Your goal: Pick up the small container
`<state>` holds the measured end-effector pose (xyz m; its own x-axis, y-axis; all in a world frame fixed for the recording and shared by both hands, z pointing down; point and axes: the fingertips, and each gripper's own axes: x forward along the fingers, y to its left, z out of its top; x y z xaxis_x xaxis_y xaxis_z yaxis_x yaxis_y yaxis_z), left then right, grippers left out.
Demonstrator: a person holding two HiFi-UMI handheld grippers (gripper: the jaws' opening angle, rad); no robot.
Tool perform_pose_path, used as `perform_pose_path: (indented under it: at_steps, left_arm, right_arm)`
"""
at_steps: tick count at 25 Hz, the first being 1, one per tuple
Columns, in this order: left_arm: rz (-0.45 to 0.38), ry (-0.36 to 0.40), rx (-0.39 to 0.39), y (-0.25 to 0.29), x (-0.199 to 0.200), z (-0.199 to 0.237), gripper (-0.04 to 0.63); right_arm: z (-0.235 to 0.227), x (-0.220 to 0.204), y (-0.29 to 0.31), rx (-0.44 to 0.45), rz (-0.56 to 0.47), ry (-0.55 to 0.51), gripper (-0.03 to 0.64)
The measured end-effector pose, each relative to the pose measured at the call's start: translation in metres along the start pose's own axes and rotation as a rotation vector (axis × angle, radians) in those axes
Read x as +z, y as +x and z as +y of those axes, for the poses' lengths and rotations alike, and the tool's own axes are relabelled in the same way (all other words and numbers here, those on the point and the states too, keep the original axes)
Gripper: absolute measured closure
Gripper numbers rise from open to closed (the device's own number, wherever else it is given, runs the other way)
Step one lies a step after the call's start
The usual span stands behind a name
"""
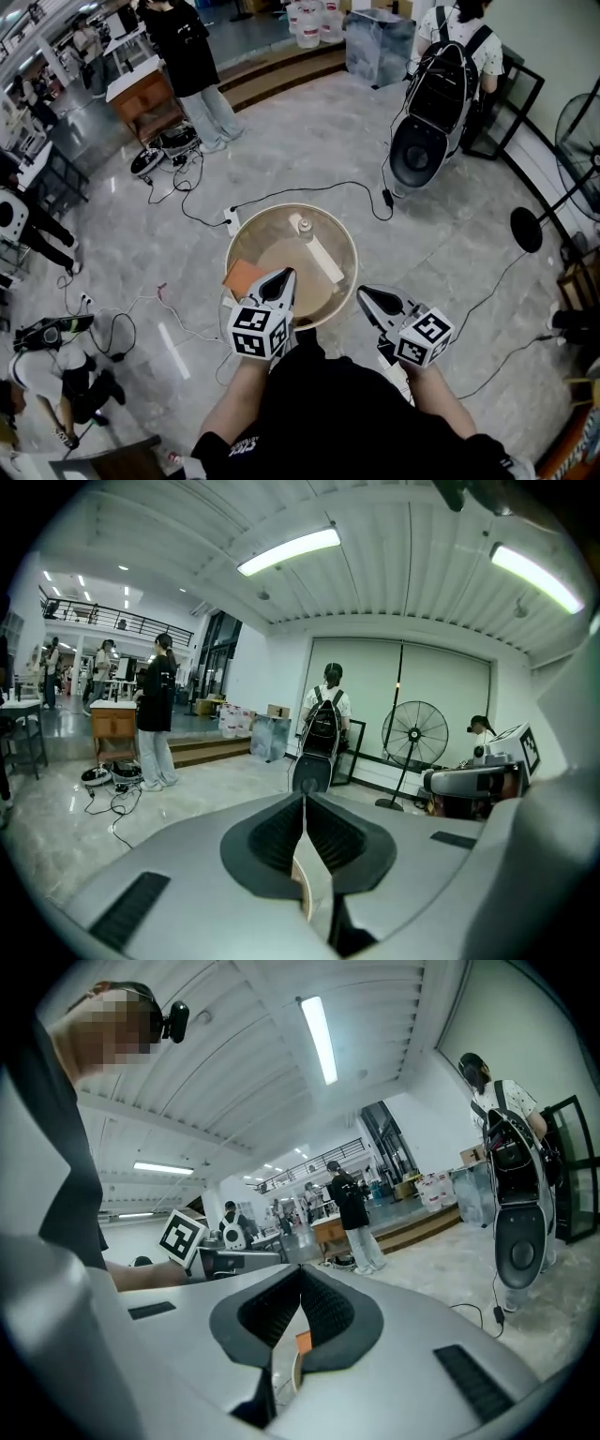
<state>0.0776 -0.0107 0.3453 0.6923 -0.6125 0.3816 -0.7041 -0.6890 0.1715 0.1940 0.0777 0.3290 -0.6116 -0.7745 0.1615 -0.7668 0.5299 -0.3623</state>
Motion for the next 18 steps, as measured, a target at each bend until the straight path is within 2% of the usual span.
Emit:
perform_pose_path:
  at_steps: [3, 9, 18]
  left_arm:
    - [0.013, -0.030, -0.008, 0.024, 0.006, 0.029, 0.569]
    - [0.018, -0.037, -0.017, 0.072, 0.031, 0.095, 0.569]
    - [0.047, -0.036, -0.059, 0.114, 0.039, 0.172, 0.569]
  right_arm:
    - [-0.018, 0.014, 0.031, -0.011, 0.009, 0.001, 0.601]
    - [-0.049, 0.034, 0.108, 0.000, 0.060, -0.015, 0.601]
    - [-0.066, 0.042, 0.213, 0.016, 0.129, -0.032, 0.600]
